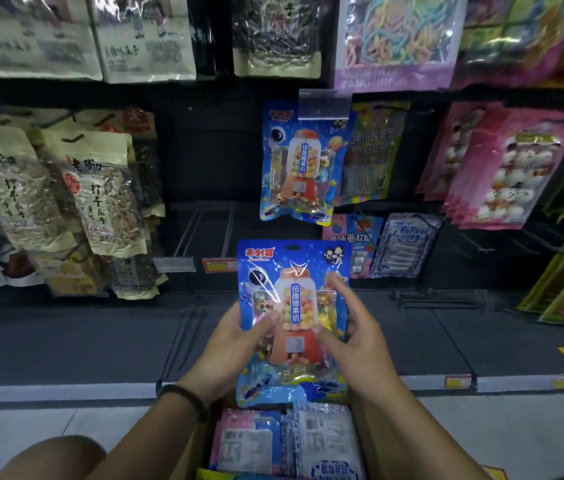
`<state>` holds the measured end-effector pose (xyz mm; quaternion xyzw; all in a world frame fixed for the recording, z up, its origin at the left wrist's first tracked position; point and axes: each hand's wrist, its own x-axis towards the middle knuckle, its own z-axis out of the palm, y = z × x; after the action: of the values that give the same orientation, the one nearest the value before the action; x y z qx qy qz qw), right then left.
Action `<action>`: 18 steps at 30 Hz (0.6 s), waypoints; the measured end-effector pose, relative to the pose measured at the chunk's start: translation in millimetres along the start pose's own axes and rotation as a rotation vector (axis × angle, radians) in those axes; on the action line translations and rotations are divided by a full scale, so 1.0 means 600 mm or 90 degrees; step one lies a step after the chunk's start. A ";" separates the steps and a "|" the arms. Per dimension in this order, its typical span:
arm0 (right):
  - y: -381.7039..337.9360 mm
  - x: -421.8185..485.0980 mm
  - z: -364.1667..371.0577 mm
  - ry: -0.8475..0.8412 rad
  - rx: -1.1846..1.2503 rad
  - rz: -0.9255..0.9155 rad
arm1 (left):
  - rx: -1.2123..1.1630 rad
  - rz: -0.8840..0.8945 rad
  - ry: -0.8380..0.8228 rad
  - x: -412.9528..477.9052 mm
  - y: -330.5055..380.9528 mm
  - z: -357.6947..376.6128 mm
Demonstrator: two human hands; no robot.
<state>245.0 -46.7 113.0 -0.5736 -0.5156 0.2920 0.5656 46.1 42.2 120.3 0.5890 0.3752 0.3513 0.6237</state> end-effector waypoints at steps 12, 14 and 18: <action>-0.105 0.156 -0.029 0.100 -0.055 -0.077 | 0.071 0.196 0.046 0.109 0.162 0.015; -0.124 0.192 -0.037 0.098 -0.064 -0.085 | 0.085 0.235 0.073 0.144 0.182 0.014; -0.138 0.248 -0.047 0.119 -0.093 -0.104 | 0.121 0.295 0.076 0.193 0.212 0.014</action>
<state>293.9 66.6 233.8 -0.5945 -0.5252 0.1517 0.5896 108.9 147.7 241.4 0.6932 0.2980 0.4822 0.4452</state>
